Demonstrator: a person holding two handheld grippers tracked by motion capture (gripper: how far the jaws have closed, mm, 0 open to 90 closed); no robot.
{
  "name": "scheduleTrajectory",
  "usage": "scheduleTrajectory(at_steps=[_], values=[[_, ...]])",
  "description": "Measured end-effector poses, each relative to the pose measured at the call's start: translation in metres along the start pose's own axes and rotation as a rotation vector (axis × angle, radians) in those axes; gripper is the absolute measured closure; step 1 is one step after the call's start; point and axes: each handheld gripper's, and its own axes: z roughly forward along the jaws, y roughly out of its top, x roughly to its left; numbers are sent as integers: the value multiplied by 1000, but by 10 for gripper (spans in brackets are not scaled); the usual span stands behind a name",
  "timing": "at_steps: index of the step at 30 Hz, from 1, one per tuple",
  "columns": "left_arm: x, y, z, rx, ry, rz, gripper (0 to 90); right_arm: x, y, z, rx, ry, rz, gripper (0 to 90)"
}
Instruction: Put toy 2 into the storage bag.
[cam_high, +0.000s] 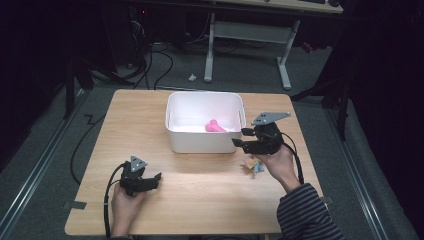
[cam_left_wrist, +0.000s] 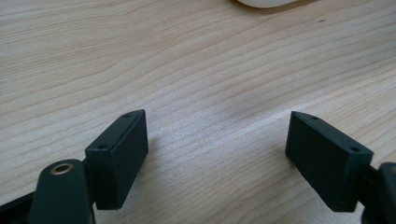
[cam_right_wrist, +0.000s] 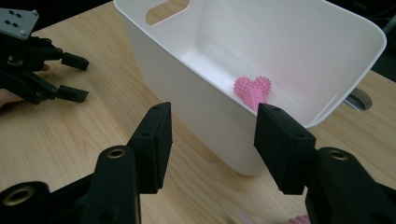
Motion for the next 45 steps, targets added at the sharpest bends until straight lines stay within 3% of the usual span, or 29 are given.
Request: scheduleTrajectory(at_steps=[5, 9, 12, 16, 21, 28, 38, 45], values=[[0, 0, 0, 0, 1, 0, 215, 2, -16, -2, -1, 3, 16, 464], [0, 0, 0, 0, 2, -1, 216, 6, -31, -7, -33, 7, 29, 458], [0, 0, 0, 0, 2, -1, 215, 8, -50, -15, -61, -13, 52, 455], [0, 0, 0, 0, 2, -1, 216, 8, -65, -20, -60, -38, 71, 453], [0, 0, 0, 0, 2, -1, 216, 1, -90, -28, -78, -63, 134, 450], [0, 0, 0, 0, 3, -1, 216, -5, -114, -34, -104, -106, 177, 422], [0, 0, 0, 0, 2, -1, 216, -14, -147, -31, -108, -160, 246, 386], [0, 0, 0, 0, 3, -1, 216, -22, -160, -21, -78, -187, 287, 372]])
